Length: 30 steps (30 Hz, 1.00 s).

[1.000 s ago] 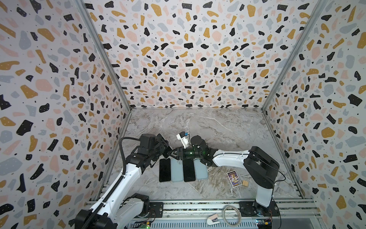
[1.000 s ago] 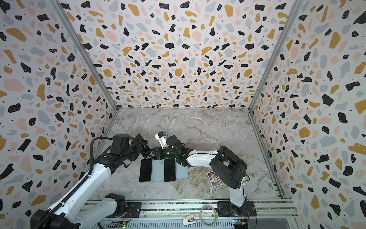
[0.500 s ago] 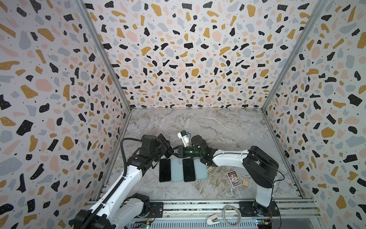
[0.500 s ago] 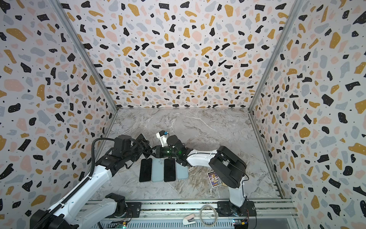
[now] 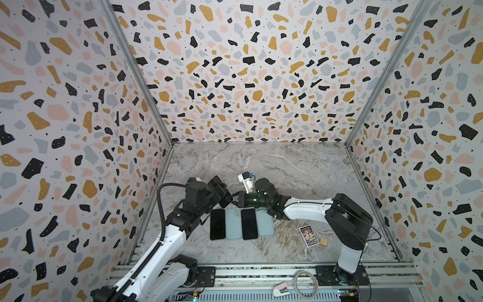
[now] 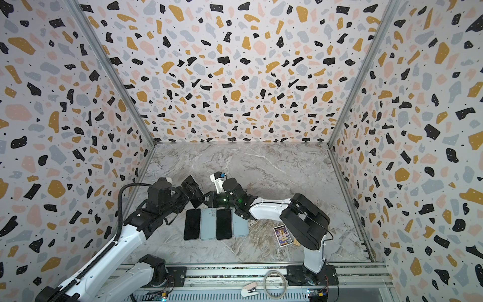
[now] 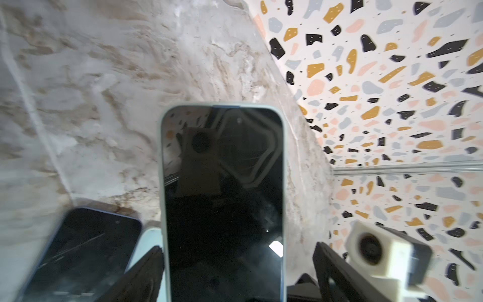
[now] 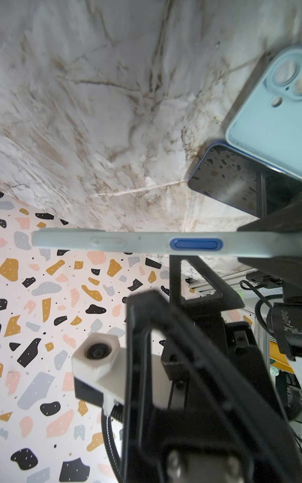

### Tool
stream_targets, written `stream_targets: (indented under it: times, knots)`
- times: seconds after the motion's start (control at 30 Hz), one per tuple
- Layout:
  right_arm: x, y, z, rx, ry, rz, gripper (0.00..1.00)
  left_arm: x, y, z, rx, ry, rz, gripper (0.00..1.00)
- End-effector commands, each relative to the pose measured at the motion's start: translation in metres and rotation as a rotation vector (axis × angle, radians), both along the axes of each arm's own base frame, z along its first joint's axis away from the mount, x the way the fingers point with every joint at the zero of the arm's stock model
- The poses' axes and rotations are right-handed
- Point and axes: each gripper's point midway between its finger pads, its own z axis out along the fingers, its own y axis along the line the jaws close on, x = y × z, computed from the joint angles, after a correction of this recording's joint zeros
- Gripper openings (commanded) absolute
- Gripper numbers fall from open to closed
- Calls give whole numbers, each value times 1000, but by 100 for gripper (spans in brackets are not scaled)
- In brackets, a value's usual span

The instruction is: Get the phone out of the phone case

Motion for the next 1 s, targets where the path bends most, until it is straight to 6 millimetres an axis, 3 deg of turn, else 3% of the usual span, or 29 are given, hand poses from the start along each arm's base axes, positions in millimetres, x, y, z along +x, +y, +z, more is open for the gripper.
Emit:
stream_targets:
  times: [0.0, 0.17, 0.33, 0.5, 0.63, 0.77, 0.97]
  knots:
    - [-3, -13, 42, 74, -30, -10, 0, 7, -15, 46, -52, -196, -78, 100]
    - [-3, -50, 60, 80, -31, -54, 0, 4, -19, 81, -58, -358, -122, 100]
    - [-1, -106, 84, 63, -58, -134, 0, -1, -31, 124, -133, -555, -193, 100]
    - [3, -168, 111, 85, -93, -237, 0, -3, -49, 150, -238, -689, -285, 100]
    - [3, -206, 137, 135, -128, -284, 0, -13, -62, 173, -405, -809, -361, 100]
    - [1, -225, 154, 183, -150, -289, 0, -28, -75, 192, -551, -895, -440, 100]
    - [-9, -222, 177, 278, -188, -221, 0, -35, -104, 200, -654, -899, -559, 100]
